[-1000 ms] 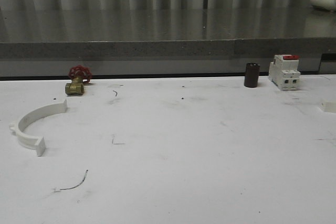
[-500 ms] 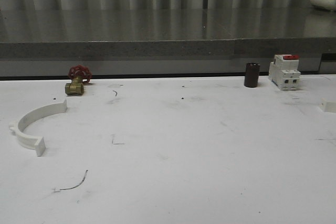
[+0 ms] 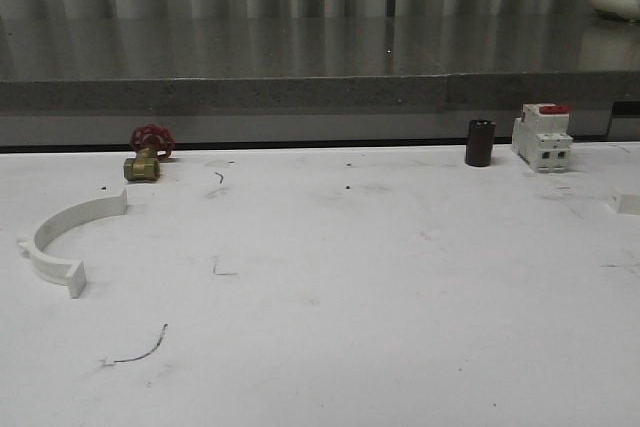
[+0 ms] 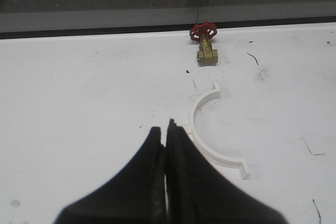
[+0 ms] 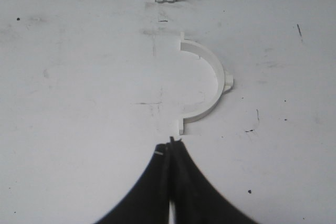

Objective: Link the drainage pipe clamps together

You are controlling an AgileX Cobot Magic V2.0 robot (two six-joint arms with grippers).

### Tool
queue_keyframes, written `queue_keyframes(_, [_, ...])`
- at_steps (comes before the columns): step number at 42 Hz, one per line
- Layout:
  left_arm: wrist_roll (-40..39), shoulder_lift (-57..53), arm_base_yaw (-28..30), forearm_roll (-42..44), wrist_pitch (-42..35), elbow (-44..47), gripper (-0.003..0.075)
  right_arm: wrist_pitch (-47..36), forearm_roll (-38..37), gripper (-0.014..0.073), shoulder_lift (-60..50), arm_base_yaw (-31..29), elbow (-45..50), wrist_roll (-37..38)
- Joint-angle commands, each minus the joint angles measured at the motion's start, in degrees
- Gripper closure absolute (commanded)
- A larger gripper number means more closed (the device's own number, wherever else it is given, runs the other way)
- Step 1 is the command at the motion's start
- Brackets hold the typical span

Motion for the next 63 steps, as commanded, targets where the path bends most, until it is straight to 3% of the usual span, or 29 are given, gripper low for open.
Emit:
queue_keyframes(1, [-0.4, 0.1, 0.0, 0.3, -3.6, -1.9, 0.0741, -2.7, -0.5, 0.0659, 0.2, -0.4, -1.9, -0.7])
queue_keyframes(7, [-0.4, 0.1, 0.0, 0.3, -3.6, -1.9, 0.0739, -2.5, -0.5, 0.0646, 0.2, -0.4, -1.9, -0.7])
queue_keyframes(13, [-0.4, 0.1, 0.0, 0.3, -3.6, -1.9, 0.0691, -2.1, -0.5, 0.0478, 0.2, -0.4, -1.9, -0.7])
queue_keyframes(20, [-0.4, 0.1, 0.0, 0.3, -3.6, -1.9, 0.043, -1.8, -0.5, 0.0164, 0.2, -0.4, -1.9, -0.7])
queue_keyframes(24, [-0.4, 0.1, 0.0, -0.4, -3.6, -1.9, 0.0297, -1.7, -0.5, 0.0088, 0.2, -0.4, -1.9, -0.7])
queue_keyframes(36, [-0.2, 4.1, -0.1, -1.7, 0.0, -5.0, 0.0272, -1.7, -0.5, 0.0084, 0.2, -0.4, -1.9, -0.7])
queue_keyframes(48, [1.2, 24.4, -0.1, -0.6, 14.2, -19.5, 0.0255, -1.6, -0.5, 0.0084, 0.2, -0.4, -1.9, -0.7])
queue_keyframes(56, [1.2, 37.4, -0.1, -1.0, 15.8, -26.4, 0.0195, -1.6, -0.5, 0.0084, 0.2, -0.4, -1.9, -0.7])
queue_keyframes(63, [1.2, 46.3, -0.1, -1.2, 16.0, -30.6, 0.0192, -1.6, -0.5, 0.0084, 0.2, -0.4, -1.9, -0.7])
